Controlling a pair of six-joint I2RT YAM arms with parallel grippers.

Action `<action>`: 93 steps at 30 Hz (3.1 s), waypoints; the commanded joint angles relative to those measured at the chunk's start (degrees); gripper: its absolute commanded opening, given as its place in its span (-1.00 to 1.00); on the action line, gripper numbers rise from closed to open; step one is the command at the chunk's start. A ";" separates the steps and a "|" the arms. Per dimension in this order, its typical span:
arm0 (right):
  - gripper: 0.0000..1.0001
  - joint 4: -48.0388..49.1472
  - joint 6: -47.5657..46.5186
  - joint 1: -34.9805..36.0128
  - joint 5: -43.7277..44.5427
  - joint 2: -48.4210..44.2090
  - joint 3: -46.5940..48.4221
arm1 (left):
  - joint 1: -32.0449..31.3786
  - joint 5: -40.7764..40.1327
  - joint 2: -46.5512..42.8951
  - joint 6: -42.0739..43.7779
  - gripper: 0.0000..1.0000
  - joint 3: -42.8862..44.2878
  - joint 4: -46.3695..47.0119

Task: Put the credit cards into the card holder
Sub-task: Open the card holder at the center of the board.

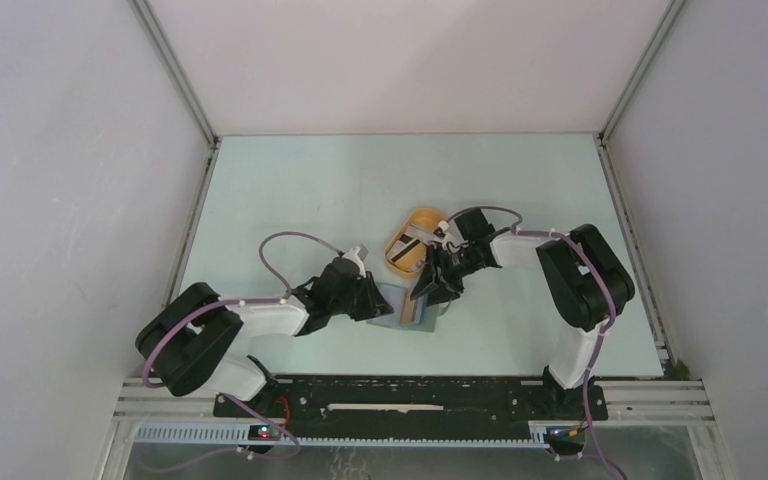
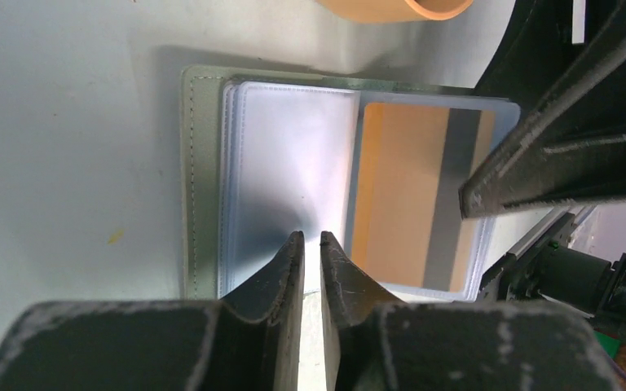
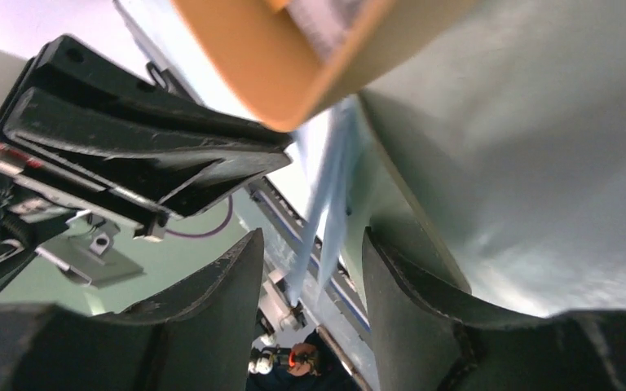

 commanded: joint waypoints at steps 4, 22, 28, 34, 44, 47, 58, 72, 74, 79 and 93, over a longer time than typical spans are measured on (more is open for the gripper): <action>0.11 2.98 1.35 3.61 -6.19 -2.05 2.64 | 0.27 -1.29 -1.79 0.60 -0.61 -2.49 -0.78; 0.17 0.20 -0.66 5.74 -2.21 0.97 8.40 | 2.11 0.03 -12.60 -5.29 0.02 -6.35 1.72; 0.17 1.41 1.10 6.96 -4.72 3.46 10.39 | 2.99 0.00 -15.72 -7.05 0.10 -8.39 2.23; 0.12 1.13 0.52 6.92 -4.22 4.92 10.93 | 4.60 -3.99 -23.25 -7.24 0.12 -9.72 -4.61; 0.03 0.06 -1.69 7.61 -4.54 4.38 12.20 | 6.75 -4.60 -35.58 -7.14 0.06 -10.95 -9.86; 0.02 -1.60 -4.11 6.42 -3.65 1.87 11.38 | 6.75 -2.56 -33.57 -7.46 -0.01 -11.12 -6.53; -0.05 -7.50 -16.37 4.90 2.49 -7.39 7.27 | 6.75 3.77 -18.99 -4.33 -0.36 -5.10 0.79; -0.07 -13.89 -41.94 -1.94 -10.78 -19.14 5.75 | -1.24 13.27 4.29 -2.35 -0.47 6.86 5.66; -0.09 -15.73 -44.27 -2.86 -11.06 -18.44 6.42 | -2.44 14.15 7.35 -2.62 -0.48 8.07 5.07; -0.19 -15.41 -42.94 -2.45 -12.45 -15.11 6.54 | -4.05 14.44 11.04 -3.18 -0.48 9.87 3.57; -0.54 -19.15 -41.23 3.82 -0.62 0.87 11.49 | -3.88 8.31 1.32 -2.09 -0.43 8.92 -2.07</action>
